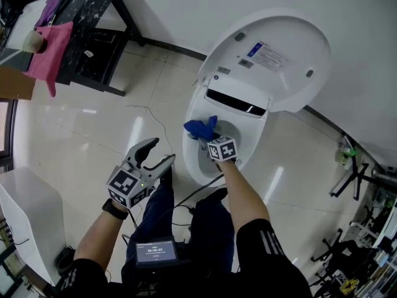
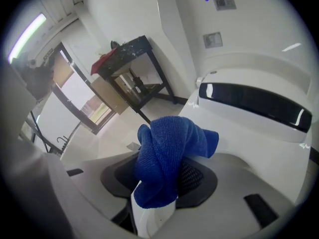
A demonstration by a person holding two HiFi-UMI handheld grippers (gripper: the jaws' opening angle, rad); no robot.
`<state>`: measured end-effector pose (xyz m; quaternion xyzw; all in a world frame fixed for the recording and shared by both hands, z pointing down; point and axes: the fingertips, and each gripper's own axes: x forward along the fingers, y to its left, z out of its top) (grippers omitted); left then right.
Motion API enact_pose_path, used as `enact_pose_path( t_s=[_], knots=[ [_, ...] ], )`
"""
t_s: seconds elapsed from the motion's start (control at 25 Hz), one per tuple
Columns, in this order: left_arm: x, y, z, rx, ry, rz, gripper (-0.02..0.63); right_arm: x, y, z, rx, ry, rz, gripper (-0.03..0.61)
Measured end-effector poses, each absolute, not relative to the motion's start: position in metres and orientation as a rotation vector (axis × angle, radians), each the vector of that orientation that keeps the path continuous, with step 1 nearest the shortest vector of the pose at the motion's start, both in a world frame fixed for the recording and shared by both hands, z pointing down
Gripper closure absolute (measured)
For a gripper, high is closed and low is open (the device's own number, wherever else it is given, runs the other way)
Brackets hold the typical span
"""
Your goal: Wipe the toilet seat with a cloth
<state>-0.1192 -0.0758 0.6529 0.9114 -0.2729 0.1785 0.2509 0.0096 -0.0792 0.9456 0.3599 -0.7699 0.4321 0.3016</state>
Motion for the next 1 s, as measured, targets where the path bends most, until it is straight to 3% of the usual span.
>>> enact_pose_path(
  t_s=[1.0],
  knots=[
    [-0.022,-0.055,0.505,2.722,-0.581,0.392,0.348,0.106,-0.053,0.576,1.338,-2.480,0.795,0.387]
  ],
)
